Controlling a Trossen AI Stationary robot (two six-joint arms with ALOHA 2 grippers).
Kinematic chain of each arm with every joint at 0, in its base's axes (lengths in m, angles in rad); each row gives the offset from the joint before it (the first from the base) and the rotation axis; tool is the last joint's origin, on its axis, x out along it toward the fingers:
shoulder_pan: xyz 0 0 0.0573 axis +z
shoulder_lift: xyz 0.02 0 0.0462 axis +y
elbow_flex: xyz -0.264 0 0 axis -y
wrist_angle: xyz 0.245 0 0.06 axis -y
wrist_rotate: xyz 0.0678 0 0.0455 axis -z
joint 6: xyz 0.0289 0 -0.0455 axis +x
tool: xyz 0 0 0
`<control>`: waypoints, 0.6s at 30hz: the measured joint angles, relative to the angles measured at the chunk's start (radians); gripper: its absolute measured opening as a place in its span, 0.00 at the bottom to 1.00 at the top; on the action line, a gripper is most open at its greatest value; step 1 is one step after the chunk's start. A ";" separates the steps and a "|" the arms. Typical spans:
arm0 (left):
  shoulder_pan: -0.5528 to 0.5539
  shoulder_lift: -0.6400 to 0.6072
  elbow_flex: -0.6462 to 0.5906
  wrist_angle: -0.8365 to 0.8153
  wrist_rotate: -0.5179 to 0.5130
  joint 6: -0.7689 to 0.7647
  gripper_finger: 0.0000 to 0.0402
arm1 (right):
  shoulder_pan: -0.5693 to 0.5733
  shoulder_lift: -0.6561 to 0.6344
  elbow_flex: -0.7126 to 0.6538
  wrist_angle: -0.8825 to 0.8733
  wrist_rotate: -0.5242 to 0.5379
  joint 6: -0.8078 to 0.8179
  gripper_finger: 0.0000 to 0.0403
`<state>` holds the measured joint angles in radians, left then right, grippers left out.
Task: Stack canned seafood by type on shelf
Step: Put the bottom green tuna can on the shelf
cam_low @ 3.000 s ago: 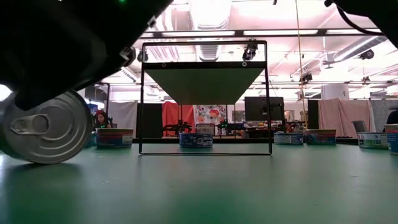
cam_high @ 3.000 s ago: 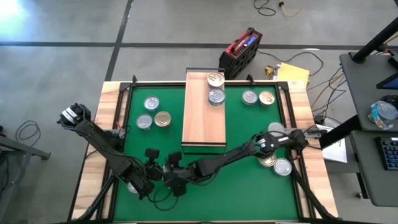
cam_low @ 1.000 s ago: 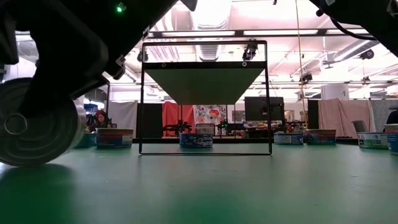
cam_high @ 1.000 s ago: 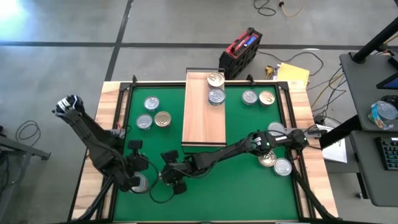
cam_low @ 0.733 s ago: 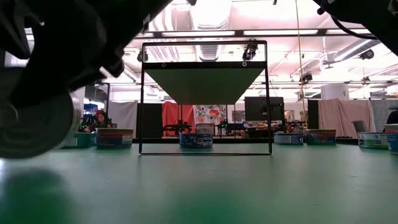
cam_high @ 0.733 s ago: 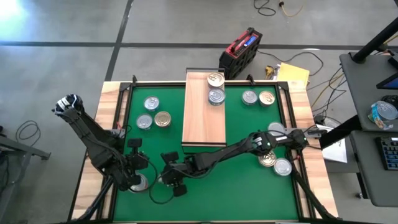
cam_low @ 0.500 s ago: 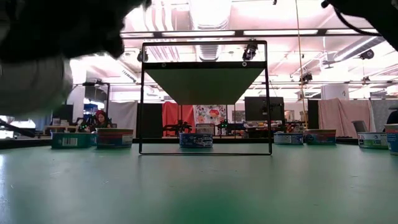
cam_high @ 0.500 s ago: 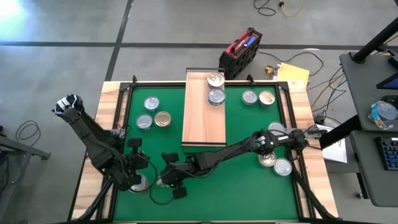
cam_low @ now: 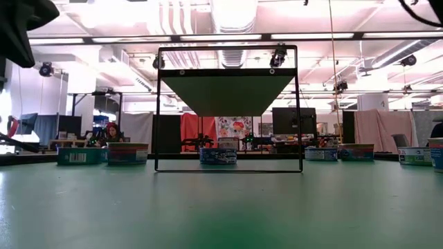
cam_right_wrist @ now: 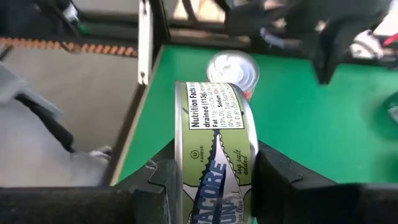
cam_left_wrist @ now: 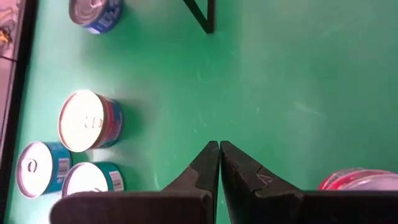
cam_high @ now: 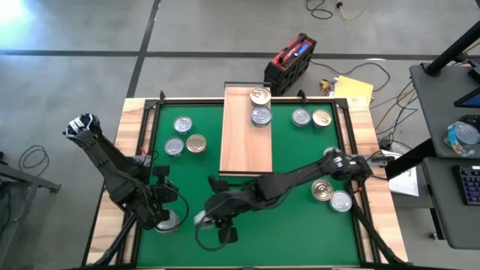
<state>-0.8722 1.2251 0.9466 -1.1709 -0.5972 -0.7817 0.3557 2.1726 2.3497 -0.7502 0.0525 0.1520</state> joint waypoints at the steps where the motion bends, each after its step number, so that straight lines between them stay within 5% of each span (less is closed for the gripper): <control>1: 0.000 0.000 0.000 0.000 -0.014 0.000 0.00 | 0.000 -0.025 0.000 -0.018 0.000 0.011 0.32; 11: 0.000 0.000 -0.001 0.009 -0.119 0.011 0.00 | -0.062 -0.234 -0.078 -0.152 0.006 -0.013 0.32; 18: 0.000 0.001 -0.001 0.015 -0.207 0.045 0.00 | -0.131 -0.488 -0.429 0.011 0.045 -0.048 0.32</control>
<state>-0.8722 1.2258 0.9459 -1.1555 -0.8038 -0.7363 0.2246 1.6849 1.9206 -0.7389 0.0971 0.1041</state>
